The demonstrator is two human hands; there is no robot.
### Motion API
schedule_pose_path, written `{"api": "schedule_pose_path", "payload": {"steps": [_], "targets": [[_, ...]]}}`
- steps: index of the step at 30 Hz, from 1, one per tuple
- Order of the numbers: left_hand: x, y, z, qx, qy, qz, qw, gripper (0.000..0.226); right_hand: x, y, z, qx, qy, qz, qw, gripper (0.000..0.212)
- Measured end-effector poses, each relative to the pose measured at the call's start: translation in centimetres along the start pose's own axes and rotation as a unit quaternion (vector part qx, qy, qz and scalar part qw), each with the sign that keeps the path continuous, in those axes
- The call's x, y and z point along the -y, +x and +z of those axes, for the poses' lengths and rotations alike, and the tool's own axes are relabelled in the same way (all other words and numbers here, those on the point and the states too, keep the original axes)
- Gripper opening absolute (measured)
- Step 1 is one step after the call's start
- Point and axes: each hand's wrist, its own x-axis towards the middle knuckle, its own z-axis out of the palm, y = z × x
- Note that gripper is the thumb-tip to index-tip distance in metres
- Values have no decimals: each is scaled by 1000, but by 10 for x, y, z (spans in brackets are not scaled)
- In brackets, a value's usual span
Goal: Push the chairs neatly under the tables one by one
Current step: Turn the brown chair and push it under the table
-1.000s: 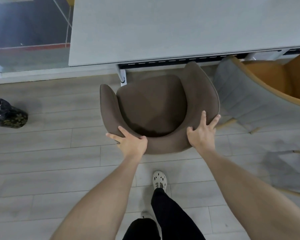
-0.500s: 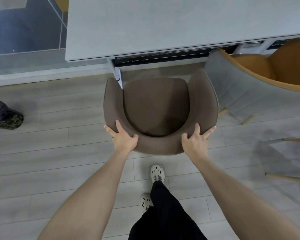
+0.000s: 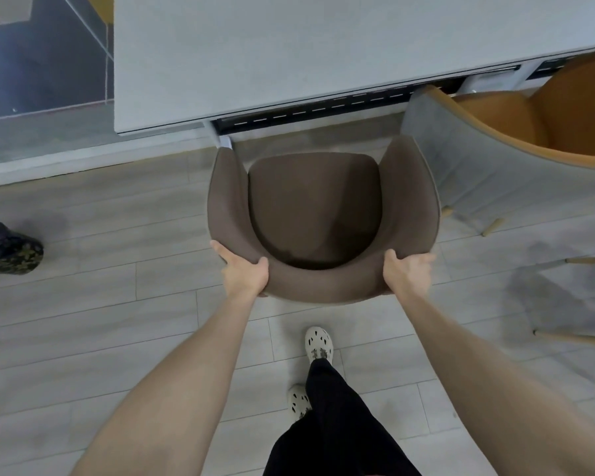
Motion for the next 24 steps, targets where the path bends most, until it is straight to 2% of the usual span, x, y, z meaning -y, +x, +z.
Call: {"api": "schedule_pose_path", "payload": {"steps": [7,12,19,21,24], "targets": [[-35,62,-12,-8,20,9,1000,119,55,12,23,17,11,-26,999,83],[-58,95,-11,-33,27,-1,999,121,96,29,38,10,13,-37,999,66],[-77,108,-17,-30,29,2,999,117,122,38,44,21,-1,-45,999,67],[-80,108,-22,-13,22,3,1000,117,124,40,43,34,-6,-51,998,71],[-76,107,-31,10,15,-8,1000,123,120,42,36,80,-14,-52,995,88]]}}
